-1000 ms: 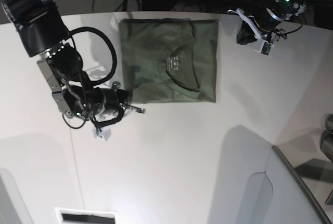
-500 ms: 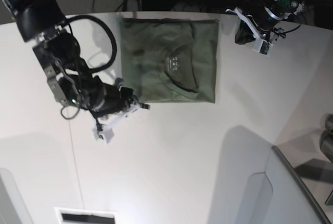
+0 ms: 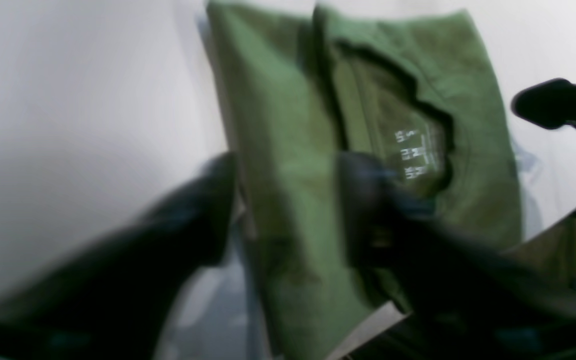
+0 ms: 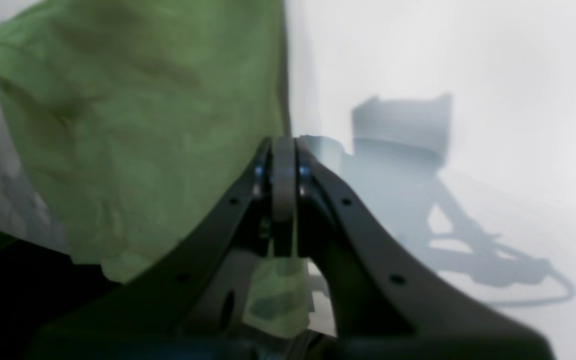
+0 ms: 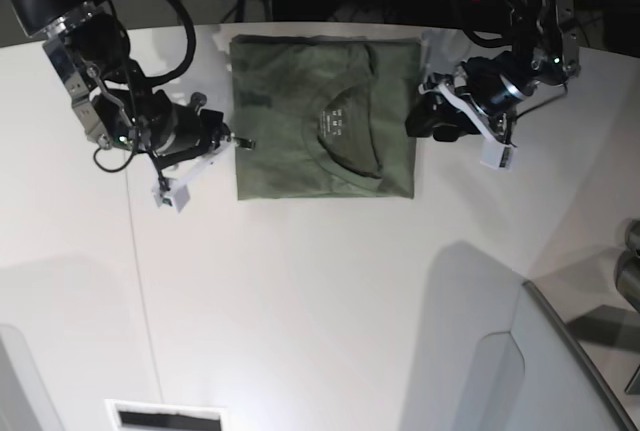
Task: Layout the t-shirt on the table in an organized manner, then fold the t-shirt properly
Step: 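Press the left gripper onto the shirt's label area to flatten it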
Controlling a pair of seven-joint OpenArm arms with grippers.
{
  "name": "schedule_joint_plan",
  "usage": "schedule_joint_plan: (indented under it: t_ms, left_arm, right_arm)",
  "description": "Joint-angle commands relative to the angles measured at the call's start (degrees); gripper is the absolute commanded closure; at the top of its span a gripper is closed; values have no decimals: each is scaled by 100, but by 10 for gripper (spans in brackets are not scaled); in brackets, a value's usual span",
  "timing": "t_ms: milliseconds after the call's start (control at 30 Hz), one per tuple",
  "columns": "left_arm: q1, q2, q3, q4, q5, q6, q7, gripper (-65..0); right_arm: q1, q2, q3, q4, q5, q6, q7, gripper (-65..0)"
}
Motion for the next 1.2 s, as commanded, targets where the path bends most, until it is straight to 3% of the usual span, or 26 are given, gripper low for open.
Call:
schedule_joint_plan:
  t_ms: [0, 200, 533, 700, 800, 833, 967, 1167]
  left_arm:
    - [-98, -70, 47, -84, -98, -19, -77, -387]
    - [-221, -44, 521, -489, -98, -727, -86, -413]
    - [-72, 70, 469, -163, -80, -727, -86, -411]
    - [7, 53, -402, -190, -37, -727, -60, -411]
    - [60, 35, -709, -207, -37, -362, -60, -423]
    - [60, 9, -701, -286, -37, -283, -60, -439]
    - [42, -70, -366, -621, -54, -301, -60, -604]
    - [-133, -26, -41, -1051, -80, -301, -86, -592]
  right_arm:
    - [73, 0, 23, 88, 55, 45, 46, 0]
    - [73, 0, 23, -176, 55, 45, 55, 0]
    - [73, 0, 23, -360, 55, 54, 55, 0]
    - [65, 0, 23, -360, 55, 54, 55, 0]
    - [65, 0, 23, -360, 55, 54, 55, 0]
    - [65, 0, 23, -360, 55, 54, 55, 0]
    - [65, -27, 14, -360, 55, 62, 55, 0]
    - [65, -18, 14, -360, 55, 62, 55, 0]
